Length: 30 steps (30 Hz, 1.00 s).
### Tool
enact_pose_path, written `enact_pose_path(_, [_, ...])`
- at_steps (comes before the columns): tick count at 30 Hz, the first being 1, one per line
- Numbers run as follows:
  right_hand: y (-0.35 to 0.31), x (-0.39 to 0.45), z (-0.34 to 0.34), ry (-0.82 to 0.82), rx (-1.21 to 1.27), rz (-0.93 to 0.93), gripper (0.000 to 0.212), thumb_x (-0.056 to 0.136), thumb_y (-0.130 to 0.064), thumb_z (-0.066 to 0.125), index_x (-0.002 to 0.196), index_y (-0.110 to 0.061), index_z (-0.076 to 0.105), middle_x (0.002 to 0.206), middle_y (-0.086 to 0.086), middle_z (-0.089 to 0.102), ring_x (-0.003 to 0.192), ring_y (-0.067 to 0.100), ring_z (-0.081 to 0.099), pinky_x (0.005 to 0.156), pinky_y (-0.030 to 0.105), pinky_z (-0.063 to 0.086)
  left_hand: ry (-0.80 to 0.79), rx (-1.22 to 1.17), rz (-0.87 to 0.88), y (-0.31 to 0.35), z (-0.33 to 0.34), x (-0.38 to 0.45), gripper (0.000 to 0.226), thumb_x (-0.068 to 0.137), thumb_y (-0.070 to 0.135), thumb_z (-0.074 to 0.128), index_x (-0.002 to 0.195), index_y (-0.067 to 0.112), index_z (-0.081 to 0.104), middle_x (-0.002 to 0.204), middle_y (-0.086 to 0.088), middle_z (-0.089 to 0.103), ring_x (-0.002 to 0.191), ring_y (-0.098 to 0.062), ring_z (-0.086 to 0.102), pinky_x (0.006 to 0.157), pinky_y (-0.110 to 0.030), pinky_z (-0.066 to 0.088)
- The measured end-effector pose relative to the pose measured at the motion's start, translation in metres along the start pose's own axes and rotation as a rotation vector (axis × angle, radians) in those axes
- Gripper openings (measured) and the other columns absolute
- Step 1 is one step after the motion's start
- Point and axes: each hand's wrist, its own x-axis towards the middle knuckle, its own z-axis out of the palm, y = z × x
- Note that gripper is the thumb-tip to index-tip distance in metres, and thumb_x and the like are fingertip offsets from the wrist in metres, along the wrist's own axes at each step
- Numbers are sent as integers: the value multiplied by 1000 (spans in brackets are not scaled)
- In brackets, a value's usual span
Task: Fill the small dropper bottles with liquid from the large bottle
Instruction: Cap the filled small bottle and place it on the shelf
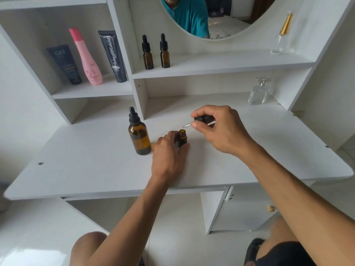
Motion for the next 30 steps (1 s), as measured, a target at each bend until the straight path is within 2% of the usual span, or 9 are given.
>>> enact_pose_path(4, [0,1,0,-125,-108,-12,19,89,-21,74,108,-19,75,94,-7,71,79,4,64,71,3,44,-1,-2,3,0,0,0,35,92,30,69,125,18,65,114,-4,69,103,-24,63,91,-43,54])
enact_pose_path(7, [2,2,2,-145,-135,-23,20,90,-21,73,109,-19,74,101,-4,72,84,10,65,77,16,47,2,-6,8,-1,0,-1,32,92,30,68,122,18,66,111,-3,71,103,-23,63,90,-45,54])
enact_pose_path(9, [2,3,3,-144,-141,-25,20,90,-21,73,110,-20,74,101,-3,72,84,11,64,79,18,47,3,-12,3,0,0,-1,31,92,30,68,121,19,66,111,-3,71,103,-23,63,89,-45,55])
enact_pose_path(14, [-5,7,5,-124,-86,-25,27,83,-25,81,108,-20,72,97,-6,73,84,10,67,78,16,51,6,0,17,1,-1,-1,28,92,29,68,117,17,66,107,-4,71,99,-26,62,85,-46,55])
enact_pose_path(19, [-9,9,14,-134,-54,-57,23,85,-26,79,106,-19,72,96,-6,73,88,10,68,72,8,44,-1,28,9,0,1,0,26,90,35,65,111,20,64,104,-3,69,94,-25,63,82,-48,56])
enact_pose_path(22, [-12,10,13,-126,-73,-81,19,88,-25,77,105,-18,73,93,-5,74,87,11,69,72,9,47,0,26,4,-1,1,0,28,90,35,66,113,20,66,106,-2,71,95,-24,64,83,-47,57])
enact_pose_path(26, [-13,12,3,-97,-77,-69,19,87,-23,78,104,-16,74,90,-4,74,81,10,69,68,4,46,4,11,5,-1,0,0,36,91,32,69,124,18,66,114,-4,70,103,-24,64,90,-44,55])
enact_pose_path(28, [-11,14,0,-111,-98,-58,19,86,-23,78,104,-15,74,90,-2,74,81,12,69,69,7,47,7,6,7,-2,0,1,38,92,31,70,126,18,65,115,-5,70,104,-24,63,91,-42,54])
enact_pose_path(30, [-9,15,-3,-128,-127,-53,19,86,-24,78,103,-16,75,90,0,74,82,14,69,73,16,52,9,-4,11,-2,0,1,37,92,29,71,126,17,66,115,-6,70,104,-25,63,91,-42,54])
